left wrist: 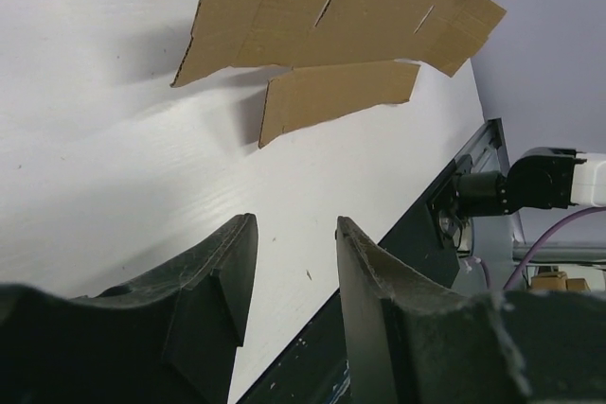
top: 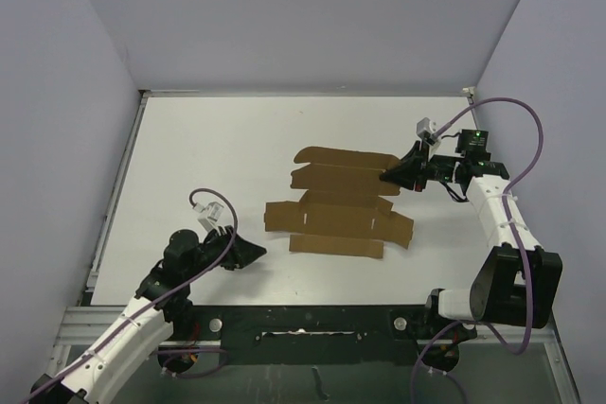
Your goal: Fold the paper box
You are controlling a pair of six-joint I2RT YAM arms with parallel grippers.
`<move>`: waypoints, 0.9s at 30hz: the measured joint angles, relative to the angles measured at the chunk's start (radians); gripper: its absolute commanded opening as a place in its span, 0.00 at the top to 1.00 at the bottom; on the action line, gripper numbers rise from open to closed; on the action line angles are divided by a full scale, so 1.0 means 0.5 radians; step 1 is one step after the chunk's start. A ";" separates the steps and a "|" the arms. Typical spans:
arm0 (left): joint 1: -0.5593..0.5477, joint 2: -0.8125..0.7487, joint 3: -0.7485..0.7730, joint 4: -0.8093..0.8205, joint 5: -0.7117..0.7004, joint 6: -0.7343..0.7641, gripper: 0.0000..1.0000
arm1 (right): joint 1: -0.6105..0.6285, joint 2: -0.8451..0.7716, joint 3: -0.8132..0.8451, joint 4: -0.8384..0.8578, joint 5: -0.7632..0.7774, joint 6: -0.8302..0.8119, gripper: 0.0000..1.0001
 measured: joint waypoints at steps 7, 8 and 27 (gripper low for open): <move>-0.156 0.046 -0.070 0.078 -0.151 0.012 0.67 | -0.001 0.009 0.000 -0.001 -0.004 -0.006 1.00; -0.199 0.063 -0.072 0.091 -0.201 0.021 0.68 | -0.001 0.009 0.000 -0.001 -0.004 -0.008 1.00; -0.732 1.201 -0.132 1.185 -0.970 0.350 0.98 | -0.001 0.040 0.000 -0.004 -0.024 -0.047 1.00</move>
